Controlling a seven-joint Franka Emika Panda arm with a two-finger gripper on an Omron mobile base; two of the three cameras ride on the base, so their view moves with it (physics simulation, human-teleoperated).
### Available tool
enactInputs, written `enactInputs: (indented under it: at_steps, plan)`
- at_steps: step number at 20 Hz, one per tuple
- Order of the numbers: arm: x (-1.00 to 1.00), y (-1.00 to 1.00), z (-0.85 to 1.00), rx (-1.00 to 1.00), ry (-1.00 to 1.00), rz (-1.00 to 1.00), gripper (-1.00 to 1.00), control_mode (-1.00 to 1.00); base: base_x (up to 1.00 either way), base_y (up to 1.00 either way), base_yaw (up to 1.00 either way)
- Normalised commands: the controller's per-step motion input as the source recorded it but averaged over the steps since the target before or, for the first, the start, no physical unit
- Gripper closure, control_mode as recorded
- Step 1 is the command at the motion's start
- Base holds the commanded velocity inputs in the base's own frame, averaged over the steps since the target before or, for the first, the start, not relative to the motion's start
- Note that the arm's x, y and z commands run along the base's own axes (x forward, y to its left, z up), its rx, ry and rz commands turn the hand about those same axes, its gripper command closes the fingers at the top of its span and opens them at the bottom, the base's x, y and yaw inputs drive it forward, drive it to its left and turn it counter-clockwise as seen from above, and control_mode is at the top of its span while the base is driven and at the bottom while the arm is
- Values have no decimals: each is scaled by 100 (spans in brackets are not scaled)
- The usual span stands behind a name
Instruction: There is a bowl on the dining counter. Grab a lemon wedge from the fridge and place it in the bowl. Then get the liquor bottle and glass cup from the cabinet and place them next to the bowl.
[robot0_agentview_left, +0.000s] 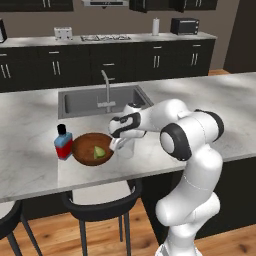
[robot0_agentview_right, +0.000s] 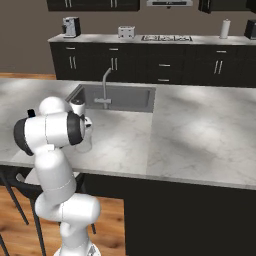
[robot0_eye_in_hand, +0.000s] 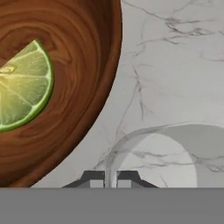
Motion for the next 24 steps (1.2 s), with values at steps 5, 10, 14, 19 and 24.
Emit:
enactInputs:
  at_steps: [5, 10, 14, 19, 24]
  plan:
    - [0, 13, -10, 0, -6, 0, -100, -100, 0, 0, 0]
    - [0, 7, 3, 0, -11, 0, -100, -100, 0, 0, 0]
    - [0, 1, 34, 0, -15, 0, -100, -100, 0, 0, 0]
    - [-21, 0, 67, 0, -22, 0, -100, -100, 0, 0, 0]
    - [-20, 0, 84, 0, -23, 0, -100, -100, 0, 0, 0]
